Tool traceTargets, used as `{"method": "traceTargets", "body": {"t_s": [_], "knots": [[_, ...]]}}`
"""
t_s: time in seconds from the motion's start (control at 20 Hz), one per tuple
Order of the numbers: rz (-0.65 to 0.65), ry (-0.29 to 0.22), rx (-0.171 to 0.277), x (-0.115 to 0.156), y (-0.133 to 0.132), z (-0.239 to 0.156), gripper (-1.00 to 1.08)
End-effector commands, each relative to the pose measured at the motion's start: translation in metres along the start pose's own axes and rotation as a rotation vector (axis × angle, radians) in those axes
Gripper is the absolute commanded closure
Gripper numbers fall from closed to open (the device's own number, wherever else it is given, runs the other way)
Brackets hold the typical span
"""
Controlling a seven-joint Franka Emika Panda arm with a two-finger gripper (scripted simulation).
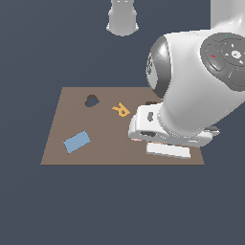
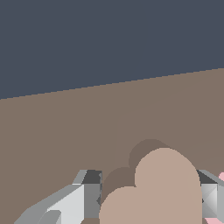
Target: Insert a designated object into the corresponding slot on a board.
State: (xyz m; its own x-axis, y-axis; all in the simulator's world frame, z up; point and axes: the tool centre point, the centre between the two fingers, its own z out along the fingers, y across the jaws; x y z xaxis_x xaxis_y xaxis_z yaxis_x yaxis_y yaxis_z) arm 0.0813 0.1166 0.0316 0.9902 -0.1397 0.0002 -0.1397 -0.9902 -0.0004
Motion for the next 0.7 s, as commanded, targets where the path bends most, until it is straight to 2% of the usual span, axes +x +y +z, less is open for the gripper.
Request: {"method": "traceTargets", "body": {"t_s": [0.0, 0.65], "knots": [[0.088, 0.001, 0.000, 0.009, 0.010, -0.001, 1.08], [0.630, 0.001, 0.001, 0.043, 0.086, -0.003, 1.08]]}}
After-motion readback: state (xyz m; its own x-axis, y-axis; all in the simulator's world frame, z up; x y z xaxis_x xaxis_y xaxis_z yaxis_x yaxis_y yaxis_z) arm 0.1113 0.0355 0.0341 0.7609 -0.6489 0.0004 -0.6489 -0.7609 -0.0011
